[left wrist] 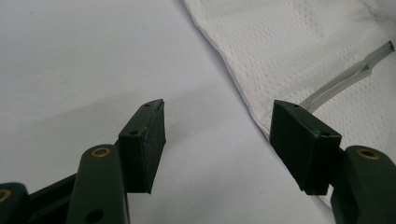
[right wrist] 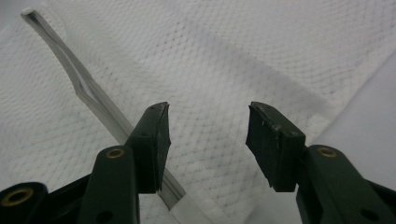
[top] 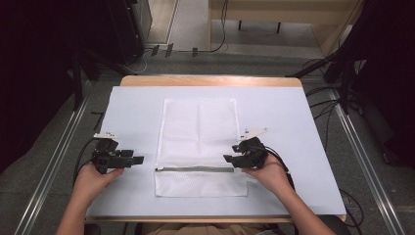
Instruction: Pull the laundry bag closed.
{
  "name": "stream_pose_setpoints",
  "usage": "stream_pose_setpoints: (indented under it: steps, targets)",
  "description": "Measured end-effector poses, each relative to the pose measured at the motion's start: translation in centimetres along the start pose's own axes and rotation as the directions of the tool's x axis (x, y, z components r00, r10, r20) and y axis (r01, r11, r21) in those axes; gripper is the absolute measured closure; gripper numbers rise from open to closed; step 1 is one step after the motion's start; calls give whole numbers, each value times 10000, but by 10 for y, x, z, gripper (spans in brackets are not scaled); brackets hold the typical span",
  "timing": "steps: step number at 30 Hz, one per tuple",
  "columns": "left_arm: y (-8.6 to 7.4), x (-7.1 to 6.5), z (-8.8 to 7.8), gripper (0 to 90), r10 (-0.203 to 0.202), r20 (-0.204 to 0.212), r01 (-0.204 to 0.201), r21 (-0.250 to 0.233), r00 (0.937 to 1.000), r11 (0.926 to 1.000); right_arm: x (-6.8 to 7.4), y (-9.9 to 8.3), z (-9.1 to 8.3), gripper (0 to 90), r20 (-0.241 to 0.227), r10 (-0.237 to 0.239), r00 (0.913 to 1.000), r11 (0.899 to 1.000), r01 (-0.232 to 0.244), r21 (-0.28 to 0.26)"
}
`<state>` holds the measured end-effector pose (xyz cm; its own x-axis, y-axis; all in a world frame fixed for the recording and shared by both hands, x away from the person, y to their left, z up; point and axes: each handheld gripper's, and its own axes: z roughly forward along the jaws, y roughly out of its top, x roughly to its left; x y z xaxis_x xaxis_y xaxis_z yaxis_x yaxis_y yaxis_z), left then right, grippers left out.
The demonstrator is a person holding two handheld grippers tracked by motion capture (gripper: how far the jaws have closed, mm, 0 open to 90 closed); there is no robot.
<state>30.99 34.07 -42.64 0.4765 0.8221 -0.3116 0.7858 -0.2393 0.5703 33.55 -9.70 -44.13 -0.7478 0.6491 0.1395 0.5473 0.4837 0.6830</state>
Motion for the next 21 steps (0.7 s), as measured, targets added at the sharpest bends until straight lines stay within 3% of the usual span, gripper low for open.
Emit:
stream_pose_setpoints:
  steps: [21]
  targets:
    - [-1, 1, 1, 363, 8, 36, -8, 28, 10000, 10000, 38, 23, 25, 534, -836, -753, 9937, 9968, 773, 217]
